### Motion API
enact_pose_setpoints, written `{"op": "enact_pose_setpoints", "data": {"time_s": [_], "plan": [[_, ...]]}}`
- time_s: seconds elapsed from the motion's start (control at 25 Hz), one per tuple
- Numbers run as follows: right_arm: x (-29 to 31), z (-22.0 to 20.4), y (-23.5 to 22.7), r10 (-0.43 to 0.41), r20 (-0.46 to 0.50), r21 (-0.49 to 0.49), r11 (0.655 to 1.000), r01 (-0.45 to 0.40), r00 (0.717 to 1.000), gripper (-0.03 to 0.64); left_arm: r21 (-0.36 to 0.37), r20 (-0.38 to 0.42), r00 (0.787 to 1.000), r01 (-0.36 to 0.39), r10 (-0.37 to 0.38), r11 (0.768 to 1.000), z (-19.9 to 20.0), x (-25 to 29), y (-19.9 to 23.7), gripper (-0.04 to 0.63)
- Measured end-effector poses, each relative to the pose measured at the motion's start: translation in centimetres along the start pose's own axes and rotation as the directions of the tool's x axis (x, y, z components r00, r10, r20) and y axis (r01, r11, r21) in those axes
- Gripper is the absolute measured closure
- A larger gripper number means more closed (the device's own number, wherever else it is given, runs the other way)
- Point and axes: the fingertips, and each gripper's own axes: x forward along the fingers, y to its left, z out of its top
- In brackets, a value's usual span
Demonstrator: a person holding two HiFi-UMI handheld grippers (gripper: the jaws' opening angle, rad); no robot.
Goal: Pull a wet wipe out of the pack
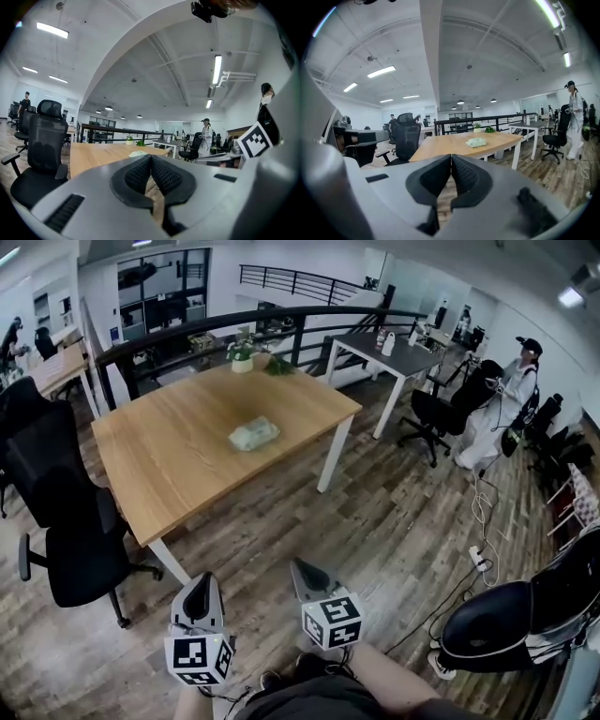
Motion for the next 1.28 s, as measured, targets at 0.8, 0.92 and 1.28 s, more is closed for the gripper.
{"op": "enact_pose_setpoints", "data": {"time_s": [0.8,0.92,1.28], "plan": [[13.4,3.1,-10.6,0.064,0.010,0.009,0.998,-0.064,0.998,0.592,-0.003,-0.055,0.998,-0.032,0.032,0.999,0.0,14.9,2.7,0.580],[16.5,4.1,-13.4,0.095,-0.002,0.002,0.996,-0.095,0.996,0.592,-0.020,-0.079,0.995,-0.056,0.054,0.998,0.2,18.9,2.6,0.580],[23.7,5.6,-18.8,0.218,-0.043,-0.002,0.976,-0.218,0.975,0.592,-0.054,-0.117,0.989,-0.101,0.094,0.993,-0.2,28.6,1.3,0.580]]}}
